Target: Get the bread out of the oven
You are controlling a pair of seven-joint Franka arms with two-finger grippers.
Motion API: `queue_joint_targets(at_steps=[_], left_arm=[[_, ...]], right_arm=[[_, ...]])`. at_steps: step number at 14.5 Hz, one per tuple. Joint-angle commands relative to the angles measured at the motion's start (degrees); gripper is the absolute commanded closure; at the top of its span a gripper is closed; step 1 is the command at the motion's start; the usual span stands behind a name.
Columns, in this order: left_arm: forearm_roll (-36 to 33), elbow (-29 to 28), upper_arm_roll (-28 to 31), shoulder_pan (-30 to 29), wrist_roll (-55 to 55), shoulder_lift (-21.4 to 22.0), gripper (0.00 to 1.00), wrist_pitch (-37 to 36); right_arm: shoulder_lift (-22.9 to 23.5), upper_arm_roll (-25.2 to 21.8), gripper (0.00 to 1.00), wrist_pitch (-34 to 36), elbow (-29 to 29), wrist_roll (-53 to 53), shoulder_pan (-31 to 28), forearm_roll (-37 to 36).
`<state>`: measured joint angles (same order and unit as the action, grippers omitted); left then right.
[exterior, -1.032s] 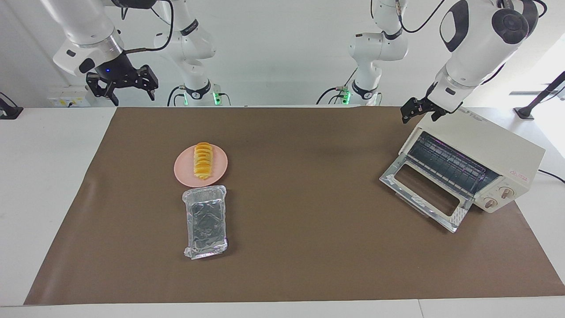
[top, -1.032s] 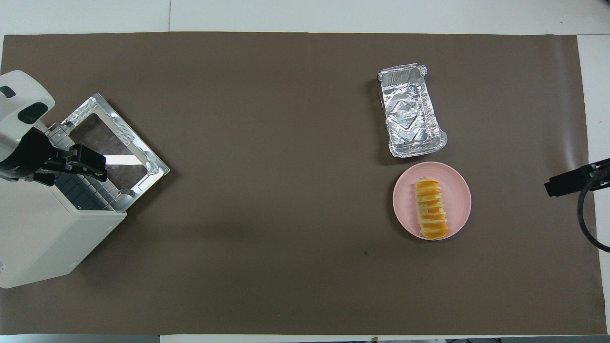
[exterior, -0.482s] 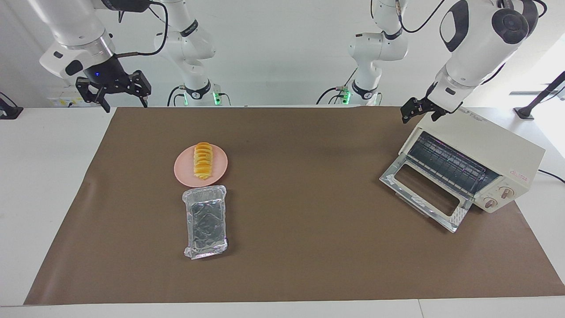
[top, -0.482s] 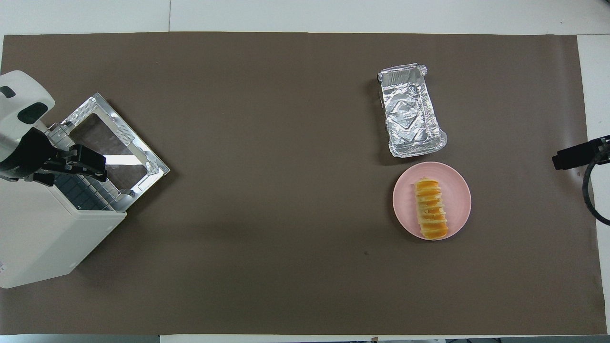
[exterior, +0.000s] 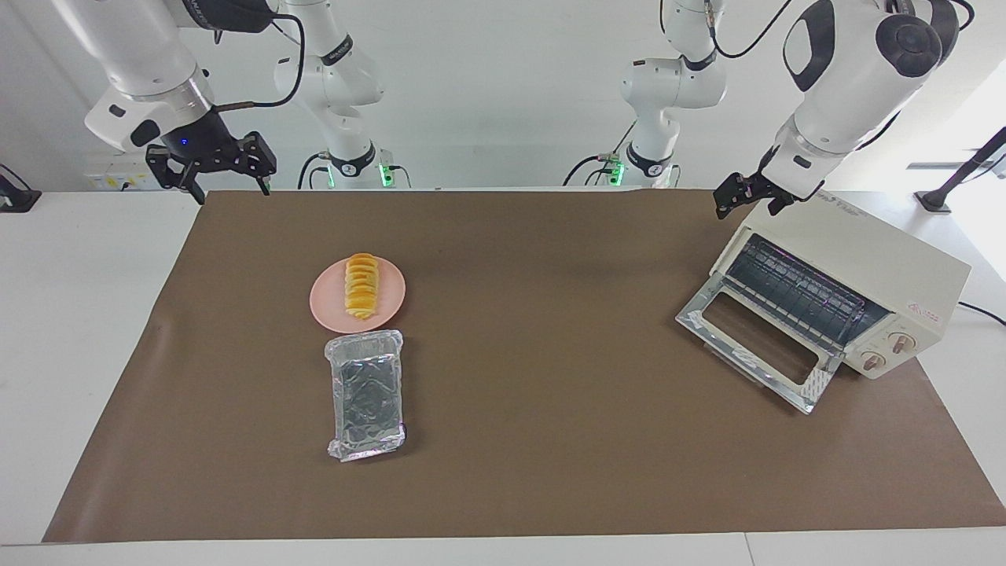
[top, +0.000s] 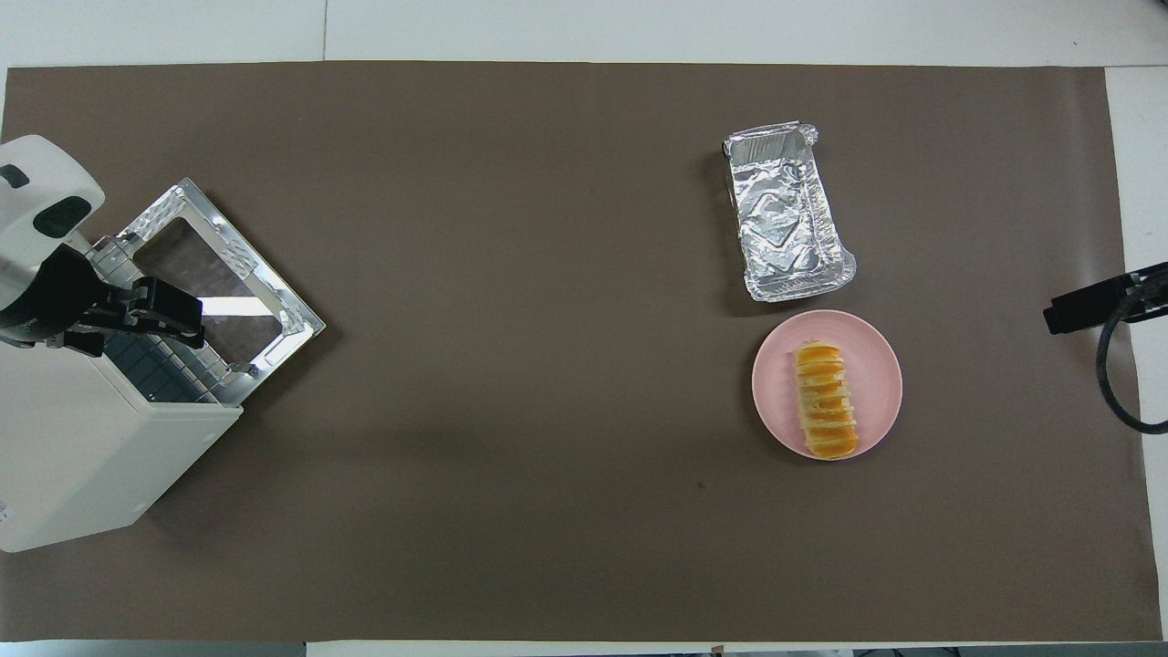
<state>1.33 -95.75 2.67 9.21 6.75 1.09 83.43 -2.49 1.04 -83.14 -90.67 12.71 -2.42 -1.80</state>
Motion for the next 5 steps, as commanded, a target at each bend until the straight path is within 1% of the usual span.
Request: queue_joint_targets(at_steps=[1, 5], left_arm=[[-0.89, -0.84, -0.21, -0.51, -0.42, 1.46, 0.00, -0.11], [-0.89, -0.84, -0.13, -0.51, -0.42, 1.46, 0.00, -0.02]], right_arm=[[-1.72, 0.54, 0.00, 0.17, -2.23, 0.73, -0.48, 0.22], [-2.34, 0.54, 0.00, 0.17, -3.11, 0.91, -0.48, 0.13]])
